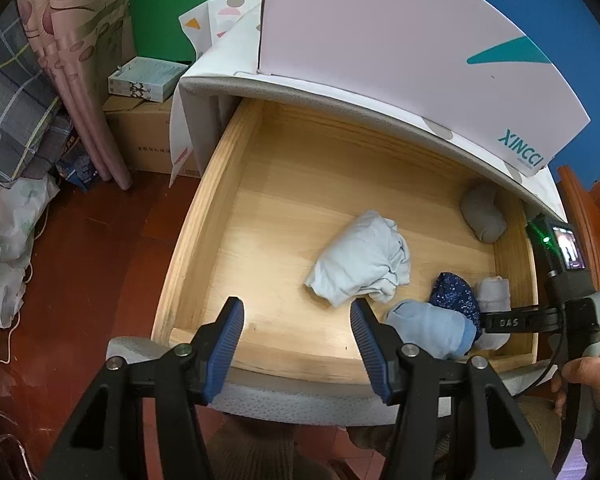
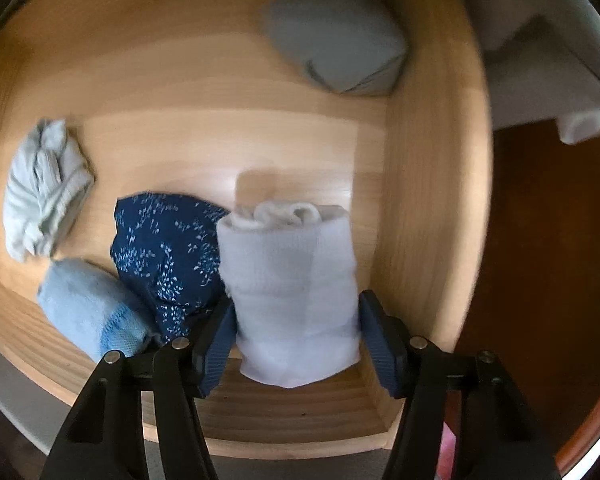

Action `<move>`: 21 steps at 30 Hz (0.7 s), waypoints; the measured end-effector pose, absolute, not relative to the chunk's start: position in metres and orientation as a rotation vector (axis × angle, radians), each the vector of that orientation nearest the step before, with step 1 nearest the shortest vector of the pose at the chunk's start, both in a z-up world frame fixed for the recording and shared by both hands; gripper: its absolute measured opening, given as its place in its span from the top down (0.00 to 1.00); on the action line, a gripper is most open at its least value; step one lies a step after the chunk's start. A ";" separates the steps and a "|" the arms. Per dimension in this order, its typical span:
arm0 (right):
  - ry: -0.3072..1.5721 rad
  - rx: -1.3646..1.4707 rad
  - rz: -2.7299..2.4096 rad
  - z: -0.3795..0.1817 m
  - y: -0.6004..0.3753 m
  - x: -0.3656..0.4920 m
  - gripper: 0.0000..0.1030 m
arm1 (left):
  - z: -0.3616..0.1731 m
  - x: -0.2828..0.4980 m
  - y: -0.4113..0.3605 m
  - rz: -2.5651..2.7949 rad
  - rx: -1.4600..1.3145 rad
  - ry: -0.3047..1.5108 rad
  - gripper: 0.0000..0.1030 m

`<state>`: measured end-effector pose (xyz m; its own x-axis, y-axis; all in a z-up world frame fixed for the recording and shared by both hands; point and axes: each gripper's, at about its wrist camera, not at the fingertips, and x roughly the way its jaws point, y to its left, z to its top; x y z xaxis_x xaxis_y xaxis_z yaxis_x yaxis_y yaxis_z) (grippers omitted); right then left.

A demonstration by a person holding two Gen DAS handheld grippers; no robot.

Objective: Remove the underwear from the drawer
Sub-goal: 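Lift the white rolled sock out of the drawer with the right tool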

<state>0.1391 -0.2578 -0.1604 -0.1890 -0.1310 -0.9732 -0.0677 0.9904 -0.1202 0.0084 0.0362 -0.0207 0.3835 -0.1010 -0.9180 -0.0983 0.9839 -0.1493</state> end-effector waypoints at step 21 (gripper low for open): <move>1.680 -0.177 0.013 -0.116 -0.227 0.135 0.53 | -0.011 0.002 0.030 -0.001 -0.136 1.115 0.45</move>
<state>0.1353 -0.2269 -0.1157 -0.1058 -0.1090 -0.9884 -0.1242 0.9876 -0.0956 0.0025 0.0298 -0.0112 0.4410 -0.0687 -0.8949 -0.0674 0.9917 -0.1093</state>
